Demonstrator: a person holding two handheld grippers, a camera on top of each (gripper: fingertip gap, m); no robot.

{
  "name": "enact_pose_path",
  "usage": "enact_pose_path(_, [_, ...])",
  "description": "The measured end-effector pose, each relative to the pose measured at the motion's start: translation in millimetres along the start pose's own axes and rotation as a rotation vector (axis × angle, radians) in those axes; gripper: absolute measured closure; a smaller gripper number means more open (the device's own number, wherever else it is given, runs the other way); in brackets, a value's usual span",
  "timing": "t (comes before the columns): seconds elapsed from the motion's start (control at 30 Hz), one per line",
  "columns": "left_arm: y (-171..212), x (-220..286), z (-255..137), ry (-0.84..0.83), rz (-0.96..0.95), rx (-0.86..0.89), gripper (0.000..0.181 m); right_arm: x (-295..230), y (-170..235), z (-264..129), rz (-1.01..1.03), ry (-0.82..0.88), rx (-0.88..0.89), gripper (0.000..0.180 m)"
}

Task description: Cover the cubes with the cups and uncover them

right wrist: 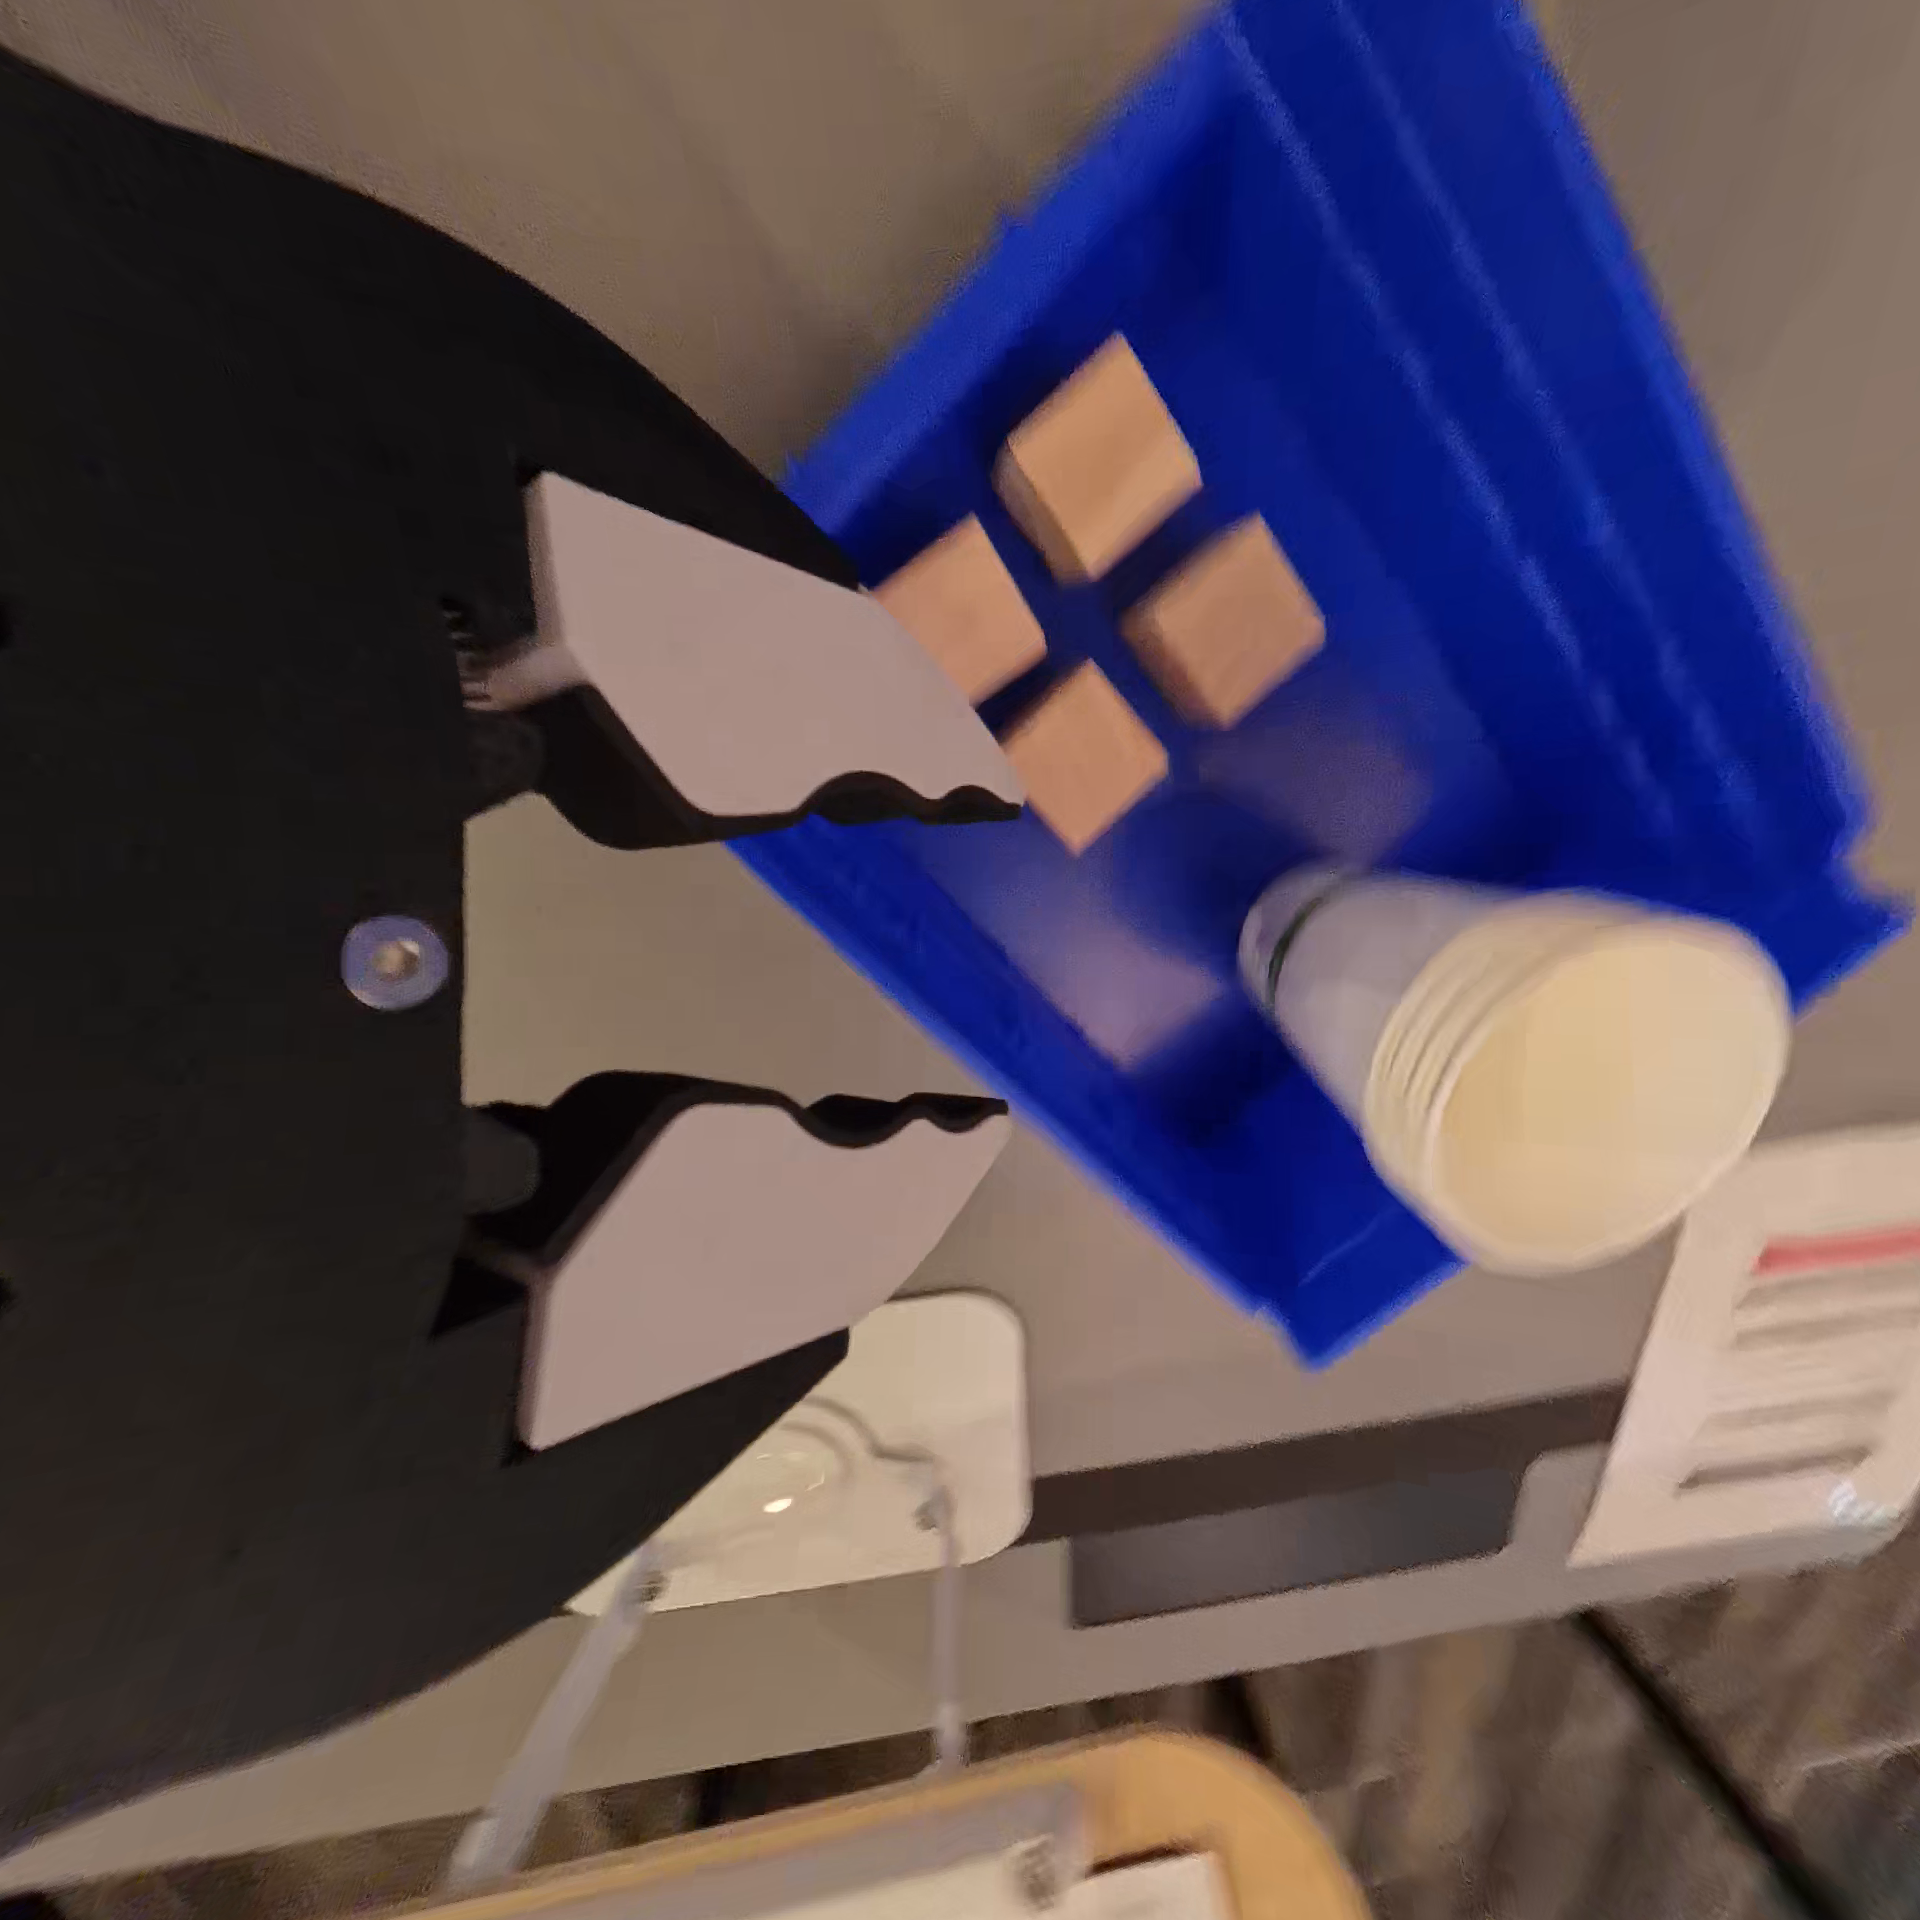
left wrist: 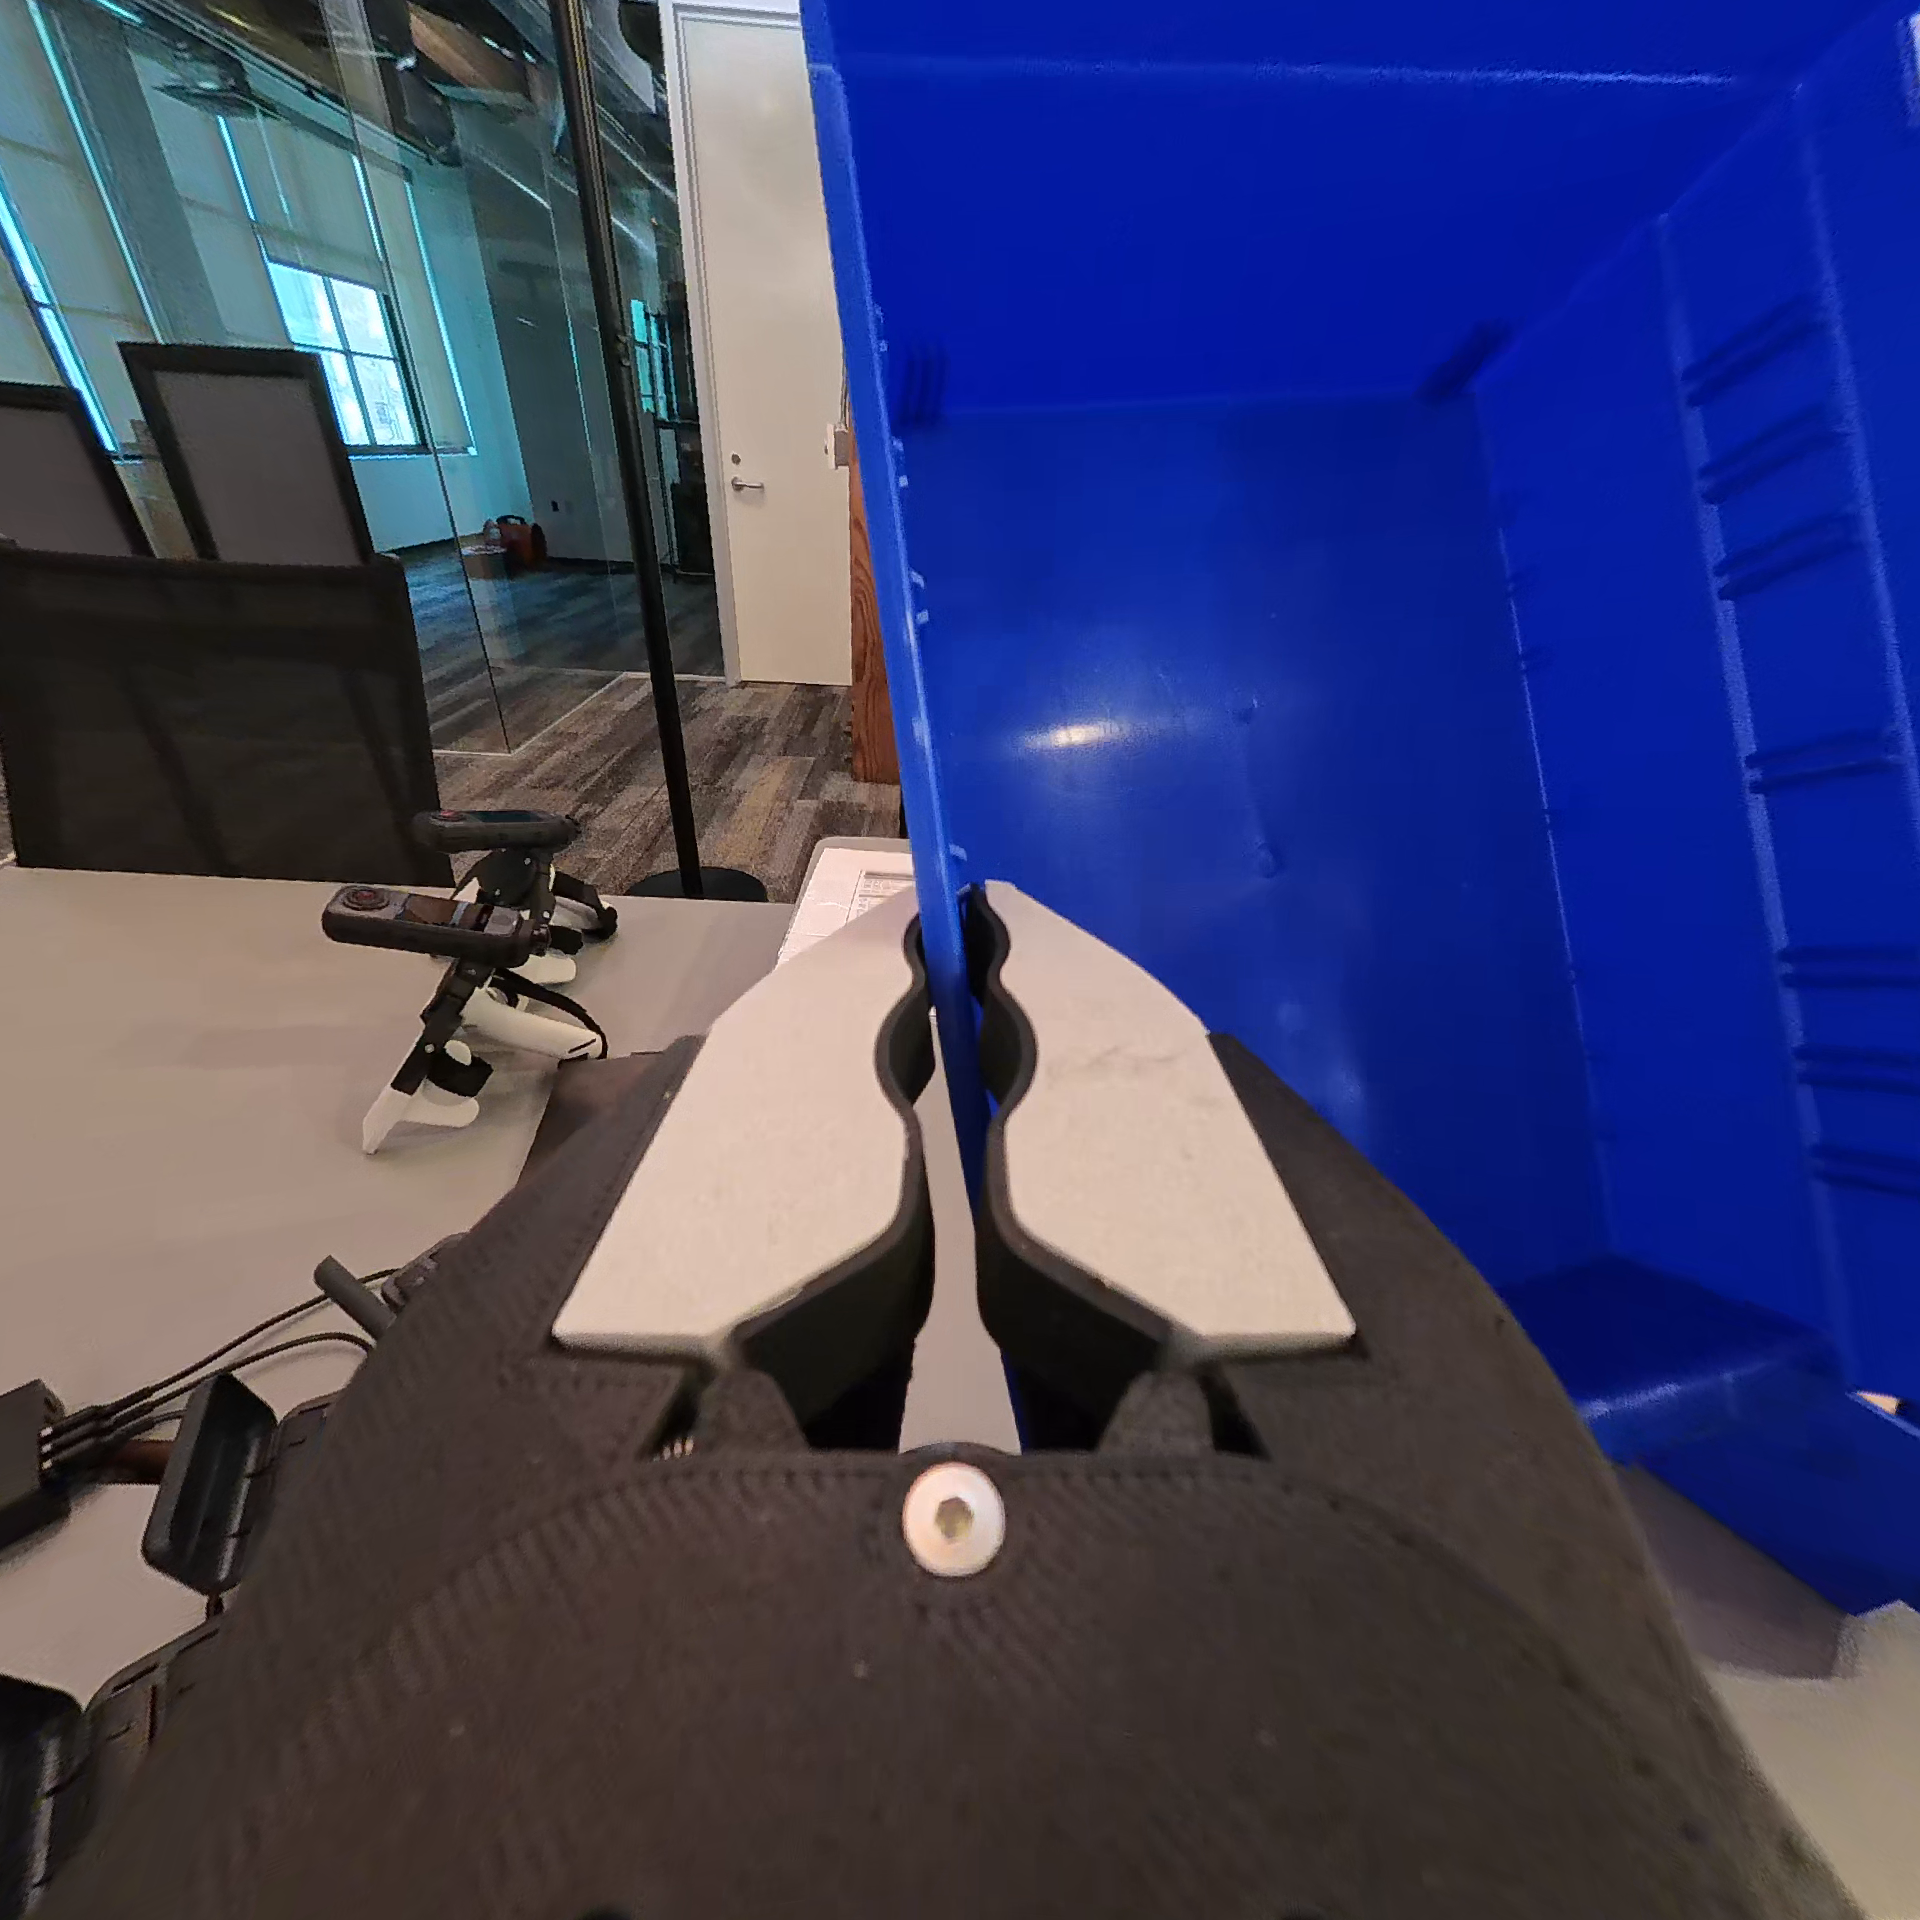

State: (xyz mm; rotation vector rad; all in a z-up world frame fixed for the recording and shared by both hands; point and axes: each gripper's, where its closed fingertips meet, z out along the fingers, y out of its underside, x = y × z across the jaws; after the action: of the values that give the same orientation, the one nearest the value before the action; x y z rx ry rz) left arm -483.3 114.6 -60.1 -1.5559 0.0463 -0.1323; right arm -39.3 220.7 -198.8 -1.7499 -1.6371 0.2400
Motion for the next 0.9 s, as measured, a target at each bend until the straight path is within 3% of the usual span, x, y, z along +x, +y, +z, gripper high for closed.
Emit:
enact_pose_path(0.2, [-8.0, 14.1, 1.2, 0.011, 0.019, 0.010, 0.177, -122.1, 3.7, -6.0, -0.398, -0.343, -0.073, 0.133])
enact_pose_path(0.27, [-9.6, 18.6, 1.5, 0.014, 0.029, 0.008, 0.177, -141.7, 13.1, 0.5, -0.473, -0.377, -0.124, 0.135])
enact_pose_path(0.63, [-10.3, 13.9, -1.7, 0.009, 0.021, 0.019, 0.177, -149.5, 55.6, 50.8, -0.617, -0.385, -0.353, 0.142])
enact_pose_path(0.73, [-9.6, 11.5, -2.0, 0.006, 0.016, 0.021, 0.177, -151.8, 59.3, 60.2, -0.628, -0.402, -0.374, 0.155])
enact_pose_path(0.9, [-9.8, 9.6, -2.7, 0.006, 0.013, 0.026, 0.177, -154.7, 56.3, 62.8, -0.613, -0.442, -0.358, 0.156])
